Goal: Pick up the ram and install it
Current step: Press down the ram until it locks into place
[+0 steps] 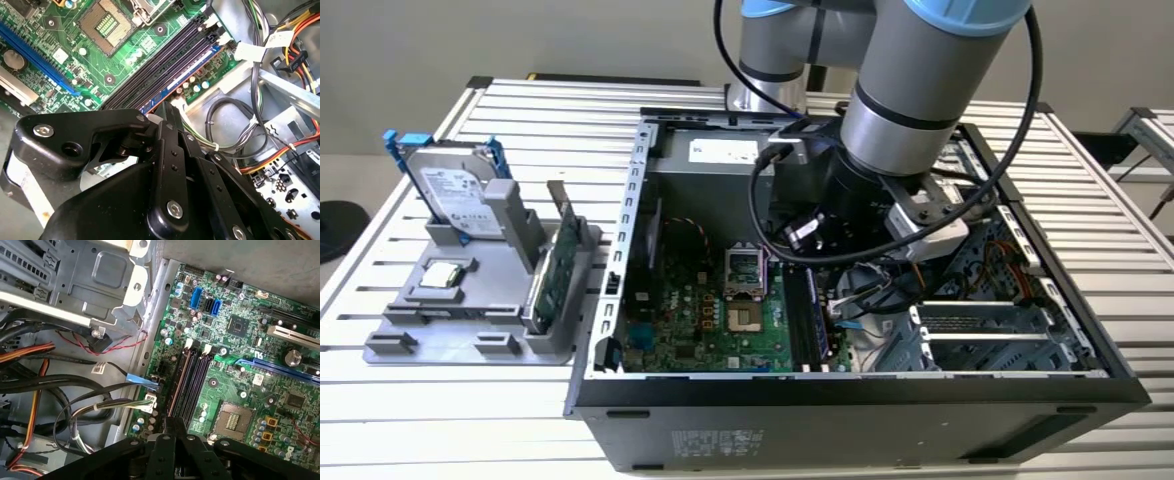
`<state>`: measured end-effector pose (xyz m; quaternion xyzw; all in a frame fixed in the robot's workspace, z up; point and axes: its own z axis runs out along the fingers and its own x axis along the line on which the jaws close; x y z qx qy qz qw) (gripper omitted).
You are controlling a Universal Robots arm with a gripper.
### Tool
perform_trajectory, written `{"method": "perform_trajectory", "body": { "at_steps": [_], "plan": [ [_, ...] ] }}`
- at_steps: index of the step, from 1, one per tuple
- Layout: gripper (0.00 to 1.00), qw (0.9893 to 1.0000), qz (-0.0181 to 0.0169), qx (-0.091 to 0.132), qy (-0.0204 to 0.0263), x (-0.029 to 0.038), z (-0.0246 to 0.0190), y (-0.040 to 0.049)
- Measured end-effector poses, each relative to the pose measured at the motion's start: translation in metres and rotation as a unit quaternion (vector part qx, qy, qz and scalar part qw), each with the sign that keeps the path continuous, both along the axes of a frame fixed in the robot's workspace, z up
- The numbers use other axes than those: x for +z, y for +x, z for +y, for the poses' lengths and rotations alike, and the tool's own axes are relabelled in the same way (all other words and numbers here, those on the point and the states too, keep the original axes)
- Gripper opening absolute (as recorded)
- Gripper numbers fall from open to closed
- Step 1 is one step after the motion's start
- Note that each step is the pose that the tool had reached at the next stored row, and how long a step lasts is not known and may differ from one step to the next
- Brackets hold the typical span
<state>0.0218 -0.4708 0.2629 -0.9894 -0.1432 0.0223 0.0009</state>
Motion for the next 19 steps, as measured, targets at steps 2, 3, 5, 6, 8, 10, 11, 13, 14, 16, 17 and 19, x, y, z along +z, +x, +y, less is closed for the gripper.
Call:
{"method": "perform_trajectory", "body": {
  "at_steps": [2,3,5,6,8,10,11,13,14,16,17,19],
  "plan": [
    [0.00,1.0000,0.0000,0.005,0.0000,0.0000,0.0000,-0.0001],
    [0.00,1.0000,0.0000,0.007,0.0000,0.0000,0.0000,0.0000],
    [0.00,0.9999,0.0000,0.012,0.0000,0.0000,0.0000,0.0000],
    [0.00,0.9999,0.0000,0.015,0.0000,0.0000,0.0000,0.0000],
    [0.00,0.9998,0.0000,0.020,0.0000,0.0000,0.0000,0.0000],
    [0.00,0.9997,0.0000,0.025,0.0000,0.0000,0.0000,0.0000],
    [0.00,0.9996,0.0000,0.027,0.0000,0.0000,0.0000,0.0000],
    [0.00,0.9995,0.0000,0.032,0.0000,0.0000,0.0000,0.0000],
    [0.00,0.9994,0.0000,0.033,0.0000,0.0000,0.0000,0.0000],
    [0.00,0.9993,0.0000,0.038,0.0000,0.0000,0.0000,0.0000],
    [0.00,0.9992,0.0000,0.040,0.0000,0.0000,0.0000,0.0000],
    [0.00,0.9990,0.0000,0.044,0.0000,0.0000,0.0000,0.0000]
  ]
}}
